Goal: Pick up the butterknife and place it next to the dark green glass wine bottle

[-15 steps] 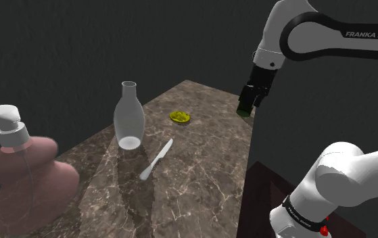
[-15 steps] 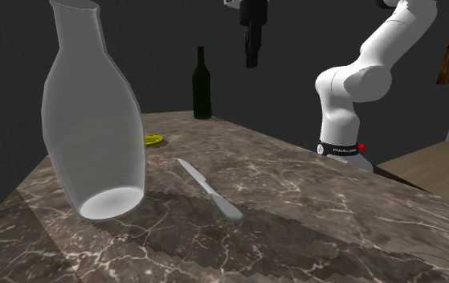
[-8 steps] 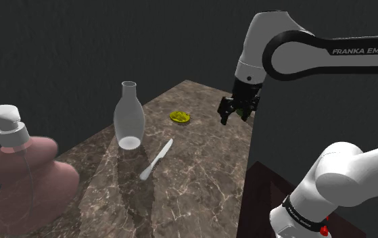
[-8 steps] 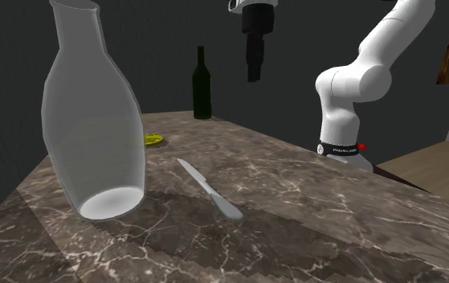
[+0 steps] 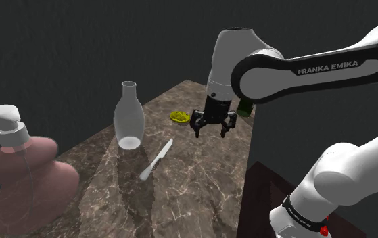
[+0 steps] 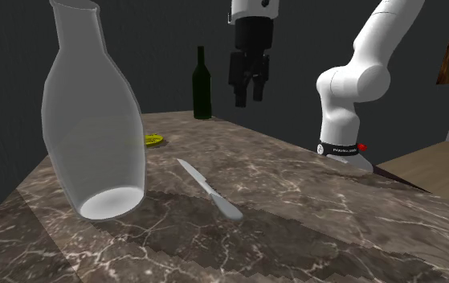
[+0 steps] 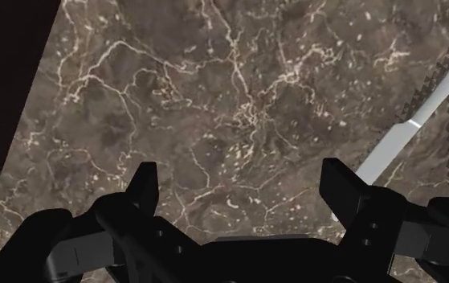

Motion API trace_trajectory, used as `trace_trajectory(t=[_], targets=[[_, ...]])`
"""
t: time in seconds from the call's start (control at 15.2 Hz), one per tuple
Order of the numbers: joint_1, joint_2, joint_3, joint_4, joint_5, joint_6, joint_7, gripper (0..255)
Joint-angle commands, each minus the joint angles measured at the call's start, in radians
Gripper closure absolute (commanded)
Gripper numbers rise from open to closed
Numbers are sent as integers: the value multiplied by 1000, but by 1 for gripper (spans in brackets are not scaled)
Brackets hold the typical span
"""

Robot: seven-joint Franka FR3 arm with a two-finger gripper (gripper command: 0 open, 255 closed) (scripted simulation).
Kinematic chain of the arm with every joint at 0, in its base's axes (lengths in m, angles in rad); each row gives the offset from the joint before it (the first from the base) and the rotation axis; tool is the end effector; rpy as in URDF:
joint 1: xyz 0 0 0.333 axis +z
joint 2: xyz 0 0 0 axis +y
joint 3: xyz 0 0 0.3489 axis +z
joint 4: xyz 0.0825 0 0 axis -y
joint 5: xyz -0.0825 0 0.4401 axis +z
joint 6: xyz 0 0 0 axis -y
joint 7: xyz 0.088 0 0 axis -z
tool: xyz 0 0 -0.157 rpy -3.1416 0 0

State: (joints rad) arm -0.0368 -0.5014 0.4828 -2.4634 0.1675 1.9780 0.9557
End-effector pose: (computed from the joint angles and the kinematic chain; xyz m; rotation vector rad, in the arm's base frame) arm 0.3913 0.2009 0.4053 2.9162 -0.9565 0.0389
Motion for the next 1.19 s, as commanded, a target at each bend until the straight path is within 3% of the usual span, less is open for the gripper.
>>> trace_trajectory(t=[0.0, 0.26, 0.53, 0.79, 1.12], targets=[[-26, 81, 65, 48, -9, 36, 127, 0], [-85, 255, 181, 145, -80, 101, 376, 0], [-126, 466, 266, 271, -229, 136, 656, 0], [-92, 679, 269, 416, -401, 127, 916, 0], [-78, 715, 249, 384, -436, 185, 940, 0]])
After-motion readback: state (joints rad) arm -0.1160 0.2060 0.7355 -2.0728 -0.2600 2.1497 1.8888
